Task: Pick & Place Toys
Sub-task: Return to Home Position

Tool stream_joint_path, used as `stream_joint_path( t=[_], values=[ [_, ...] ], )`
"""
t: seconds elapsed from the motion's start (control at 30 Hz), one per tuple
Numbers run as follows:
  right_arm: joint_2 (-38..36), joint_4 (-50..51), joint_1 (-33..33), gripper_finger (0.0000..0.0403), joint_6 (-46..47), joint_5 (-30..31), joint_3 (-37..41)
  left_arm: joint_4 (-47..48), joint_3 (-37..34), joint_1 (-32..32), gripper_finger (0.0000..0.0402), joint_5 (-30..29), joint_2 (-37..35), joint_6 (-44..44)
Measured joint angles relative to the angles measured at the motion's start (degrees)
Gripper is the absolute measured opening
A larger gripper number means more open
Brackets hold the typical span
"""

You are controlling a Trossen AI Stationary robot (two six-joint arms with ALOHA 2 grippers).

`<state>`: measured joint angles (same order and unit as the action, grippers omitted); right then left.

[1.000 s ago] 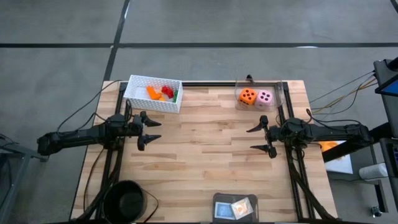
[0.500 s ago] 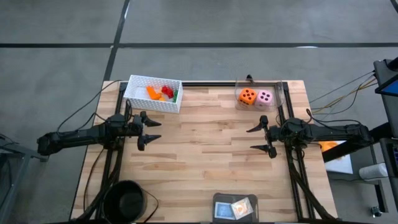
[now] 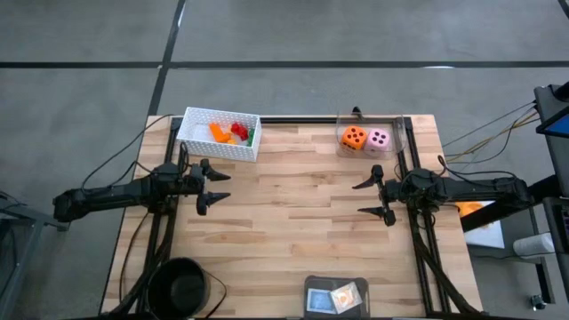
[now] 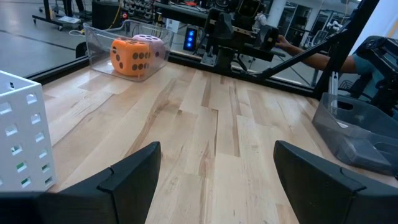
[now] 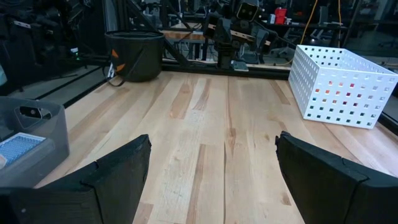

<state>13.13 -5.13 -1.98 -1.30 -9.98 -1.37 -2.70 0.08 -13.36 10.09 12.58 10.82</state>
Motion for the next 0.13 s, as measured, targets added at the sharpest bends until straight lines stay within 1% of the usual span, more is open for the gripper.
stream_joint_path(
  t=[0.13],
  values=[
    [0.0,0.0,0.0,0.0339,0.0,0.0,0.0,0.0,0.0,0.0,0.0314,0.0,0.0,0.0]
  ],
)
